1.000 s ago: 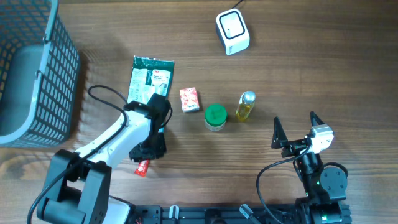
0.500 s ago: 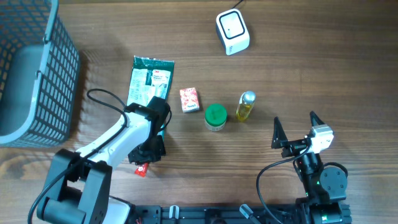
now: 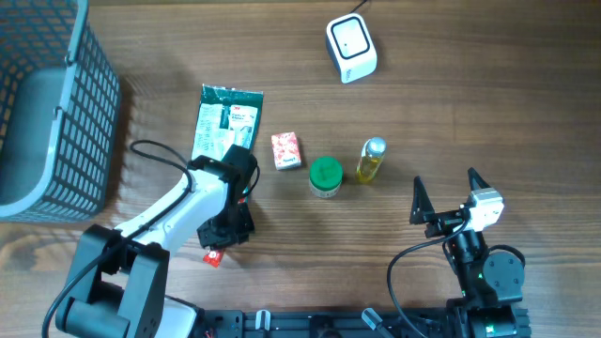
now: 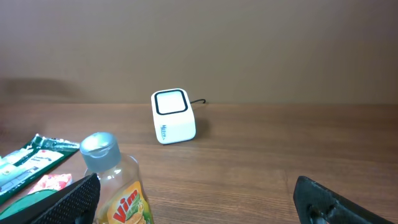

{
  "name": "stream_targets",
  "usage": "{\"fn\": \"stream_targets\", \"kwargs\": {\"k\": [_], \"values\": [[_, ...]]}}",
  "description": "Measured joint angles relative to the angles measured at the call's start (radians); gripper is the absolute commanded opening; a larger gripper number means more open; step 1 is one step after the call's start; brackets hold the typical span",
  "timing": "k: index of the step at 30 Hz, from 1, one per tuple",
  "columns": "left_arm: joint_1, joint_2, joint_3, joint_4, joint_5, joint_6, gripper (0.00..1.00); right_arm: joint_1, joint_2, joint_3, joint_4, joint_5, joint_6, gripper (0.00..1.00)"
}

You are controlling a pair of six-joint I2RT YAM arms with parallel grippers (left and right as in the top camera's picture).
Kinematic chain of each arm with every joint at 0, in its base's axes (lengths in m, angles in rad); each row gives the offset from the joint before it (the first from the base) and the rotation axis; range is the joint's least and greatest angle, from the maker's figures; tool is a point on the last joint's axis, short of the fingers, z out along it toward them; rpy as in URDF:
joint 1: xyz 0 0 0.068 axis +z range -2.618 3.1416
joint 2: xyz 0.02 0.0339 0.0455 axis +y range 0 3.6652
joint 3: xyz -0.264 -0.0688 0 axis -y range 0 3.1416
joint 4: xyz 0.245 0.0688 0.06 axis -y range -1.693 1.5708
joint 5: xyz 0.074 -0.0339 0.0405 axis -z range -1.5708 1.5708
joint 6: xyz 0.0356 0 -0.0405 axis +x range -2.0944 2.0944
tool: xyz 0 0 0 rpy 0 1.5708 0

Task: Scan the item barcode

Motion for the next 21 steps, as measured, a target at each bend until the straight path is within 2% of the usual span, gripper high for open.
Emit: {"fn": "stream_targets", "kwargs": {"k": [5,11,16,21], "values": [[0.0,0.0,0.0,0.011,0.0,-0.04,0.33,0.0,0.0,0.0,0.0,0.0,0.0,1.0],[0.0,0.0,0.001,0.108,0.0,-0.086,0.32,0.0,0.0,0.0,0.0,0.0,0.0,0.99],[0.0,0.0,0.001,0.11,0.014,-0.093,0.25,0.0,0.0,0.0,0.0,0.0,0.0,1.0],[-0.023,0.0,0.002,0.207,0.132,-0.097,0.25,0.0,0.0,0.0,0.0,0.0,0.0,1.0]]}}
